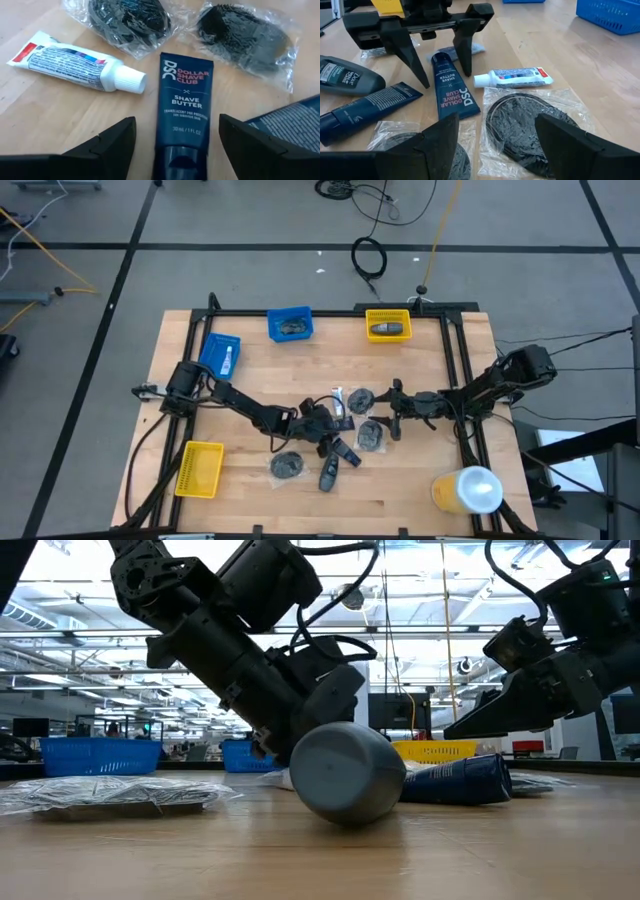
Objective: Pick & Place Travel size toiletries
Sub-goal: Put the blue shave cream into the bottom yellow bin
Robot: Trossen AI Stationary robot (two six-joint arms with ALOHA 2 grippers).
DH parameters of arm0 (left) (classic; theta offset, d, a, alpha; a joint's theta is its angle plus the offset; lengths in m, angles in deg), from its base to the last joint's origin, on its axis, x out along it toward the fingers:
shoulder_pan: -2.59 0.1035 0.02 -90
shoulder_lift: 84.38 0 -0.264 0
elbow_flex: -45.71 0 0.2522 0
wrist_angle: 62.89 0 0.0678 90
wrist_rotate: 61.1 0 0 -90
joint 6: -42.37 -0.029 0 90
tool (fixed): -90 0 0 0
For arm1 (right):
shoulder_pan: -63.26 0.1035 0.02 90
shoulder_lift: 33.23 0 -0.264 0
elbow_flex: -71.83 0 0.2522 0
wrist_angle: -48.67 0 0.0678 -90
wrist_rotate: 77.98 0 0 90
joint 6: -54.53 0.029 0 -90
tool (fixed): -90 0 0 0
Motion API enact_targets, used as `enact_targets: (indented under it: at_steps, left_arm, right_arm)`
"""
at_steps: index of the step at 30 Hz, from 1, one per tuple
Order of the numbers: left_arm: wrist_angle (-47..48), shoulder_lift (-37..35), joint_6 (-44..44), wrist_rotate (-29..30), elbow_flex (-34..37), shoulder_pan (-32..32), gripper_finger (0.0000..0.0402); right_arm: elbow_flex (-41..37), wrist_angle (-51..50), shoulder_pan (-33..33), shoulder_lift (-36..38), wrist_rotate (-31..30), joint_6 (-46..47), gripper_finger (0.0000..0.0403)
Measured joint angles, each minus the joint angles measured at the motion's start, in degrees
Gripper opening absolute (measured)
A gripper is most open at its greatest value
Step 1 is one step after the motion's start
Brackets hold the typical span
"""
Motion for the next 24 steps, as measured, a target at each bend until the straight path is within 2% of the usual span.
enact_targets:
  at_steps: [7, 14, 21, 24]
  left_arm:
    - [0.04, 0.00, -1.22, 0.24, 0.00, 0.36, 0.0209]
    - [-0.37, -0.70, -1.24, 0.15, 0.00, 0.46, 0.0112]
    - [0.81, -8.50, -2.32, -0.17, -0.02, 0.35, 0.0109]
    - [5.50, -13.66, -2.32, -0.17, -0.04, -0.44, 0.0132]
  right_arm:
    - [0.00, -0.22, 0.00, 0.00, 0.00, 0.00, 0.0254]
    - [0.00, -0.98, 0.00, 0.00, 0.00, 0.65, 0.0254]
    - [0.00, -1.07, 0.00, 0.00, -0.03, 0.83, 0.0254]
    - [0.00, -1.09, 0.00, -0.01, -0.17, 0.82, 0.0254]
